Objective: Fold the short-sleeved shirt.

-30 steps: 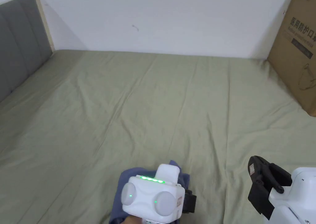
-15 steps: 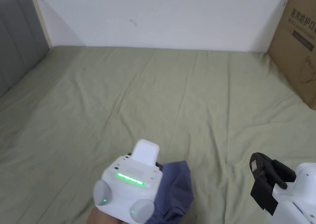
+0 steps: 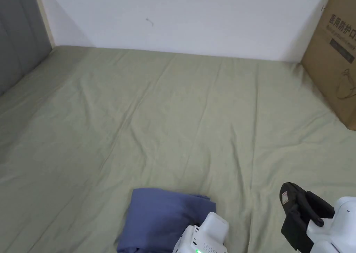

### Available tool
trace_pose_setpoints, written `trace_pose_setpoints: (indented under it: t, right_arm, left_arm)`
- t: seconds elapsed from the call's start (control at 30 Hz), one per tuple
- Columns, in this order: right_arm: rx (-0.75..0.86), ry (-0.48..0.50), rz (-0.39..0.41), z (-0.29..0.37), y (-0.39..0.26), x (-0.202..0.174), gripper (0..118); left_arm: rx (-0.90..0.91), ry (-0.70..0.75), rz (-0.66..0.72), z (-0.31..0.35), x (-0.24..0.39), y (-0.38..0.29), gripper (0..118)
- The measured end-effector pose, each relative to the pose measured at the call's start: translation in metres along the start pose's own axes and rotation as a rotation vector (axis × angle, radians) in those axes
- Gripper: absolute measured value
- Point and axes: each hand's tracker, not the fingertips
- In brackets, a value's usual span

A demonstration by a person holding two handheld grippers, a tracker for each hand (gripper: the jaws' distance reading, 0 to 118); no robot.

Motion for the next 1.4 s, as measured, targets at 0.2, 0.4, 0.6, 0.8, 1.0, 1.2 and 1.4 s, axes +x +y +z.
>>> trace_pose_setpoints:
  t: [0.2, 0.4, 0.6, 0.8, 1.0, 1.2, 1.4]
  right_arm:
    - [-0.009, -0.007, 0.008, -0.005, -0.004, 0.003, 2]
    - [-0.004, 0.025, 0.034, -0.015, 0.0, -0.007, 2]
    - [-0.22, 0.26, 0.039, -0.095, -0.042, -0.035, 2]
    - [-0.575, 0.373, 0.104, -0.196, -0.119, -0.074, 2]
    - [-0.665, 0.359, 0.109, -0.221, -0.146, -0.071, 1]
    - [-0.65, 0.355, 0.189, -0.214, -0.147, -0.079, 1]
    - [-0.647, 0.425, 0.114, -0.208, -0.149, -0.077, 1]
  left_arm:
    - [-0.02, -0.083, 0.023, 0.011, -0.01, 0.011, 3]
    - [0.101, -0.286, 0.477, 0.084, -0.086, 0.023, 3]
    - [0.119, -0.25, 0.777, 0.126, -0.203, -0.008, 3]
    - [0.042, -0.168, 0.809, 0.124, -0.254, -0.031, 4]
    - [-0.06, -0.194, 0.744, 0.103, -0.258, -0.037, 5]
    - [-0.214, -0.366, 0.783, 0.051, -0.264, -0.045, 86]
    - [-0.358, -0.46, 0.868, 0.005, -0.258, -0.057, 107]
